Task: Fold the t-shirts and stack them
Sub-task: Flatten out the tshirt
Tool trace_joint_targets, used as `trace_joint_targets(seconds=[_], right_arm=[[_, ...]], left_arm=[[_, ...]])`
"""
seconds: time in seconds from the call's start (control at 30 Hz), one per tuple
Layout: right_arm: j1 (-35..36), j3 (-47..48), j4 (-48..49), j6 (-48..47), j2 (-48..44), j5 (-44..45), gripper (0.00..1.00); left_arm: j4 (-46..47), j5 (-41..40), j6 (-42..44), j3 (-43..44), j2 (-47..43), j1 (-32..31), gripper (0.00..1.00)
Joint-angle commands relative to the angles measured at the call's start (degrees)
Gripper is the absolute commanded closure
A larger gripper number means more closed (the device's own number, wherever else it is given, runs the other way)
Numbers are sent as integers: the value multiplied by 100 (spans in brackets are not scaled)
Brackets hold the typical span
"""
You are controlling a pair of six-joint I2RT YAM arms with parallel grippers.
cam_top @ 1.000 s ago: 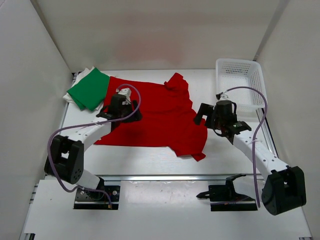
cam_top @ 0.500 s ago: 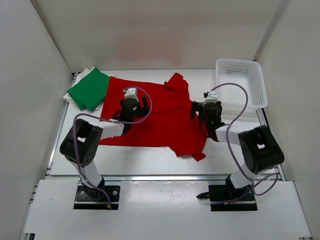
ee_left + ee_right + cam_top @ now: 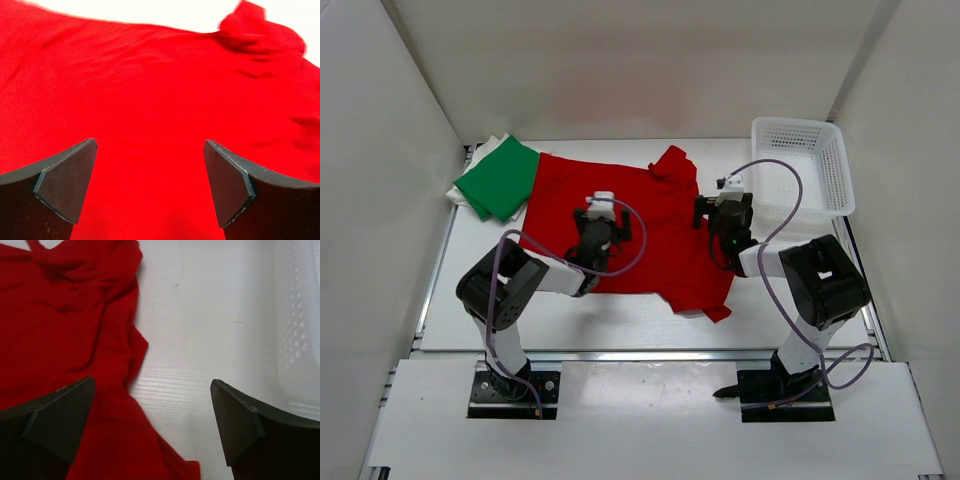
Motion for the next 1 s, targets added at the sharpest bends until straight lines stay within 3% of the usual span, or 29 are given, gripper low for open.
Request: trace_joint_targets(seconds=[0.0, 0.17, 0.4, 0.53, 0.63, 0.7, 0.73, 0.83, 0.87, 0.9, 0.93, 0.97], right_arm=[[137, -71, 592, -284, -76, 337, 1], [145, -537, 1321, -362, -234, 326, 1], [277, -337, 1129, -451, -155, 528, 1], [453, -397, 1287, -276, -85, 1398, 0], [217, 102, 558, -230, -76, 768, 1], [330, 732, -1042, -144, -94, 1193, 1], [496, 1094, -1487, 66, -146, 1406, 1], [874, 1063, -2255, -133, -566, 1461, 1], [971, 1001, -2238, -187, -803, 1522, 1], [1164, 792, -2299, -100, -954, 1653, 0], [1374, 633, -2334, 31, -1216, 1567, 10], [1551, 475, -2352, 207, -1532, 1453, 44]], left_arm=[[1401, -922, 1490, -115, 187, -864, 2], [682, -686, 1238, 290, 266, -620, 1], [568, -650, 1221, 378, 293, -655, 1], [182, 236, 591, 421, 143, -155, 1], [-793, 1151, -400, 981, 222, 566, 1], [-2701, 1152, -843, 1729, 318, 804, 1], [-3199, 1091, -897, 1949, 180, 822, 1], [-3335, 1019, -1054, 1488, -706, 805, 2], [-3475, 1046, -1195, 1424, -840, 831, 11], [-3763, 1177, -1344, 1415, -1198, 953, 35], [-4045, 1370, -1432, 1380, -1480, 1119, 48], [-4369, 1389, -1564, 1310, -1779, 1199, 66]])
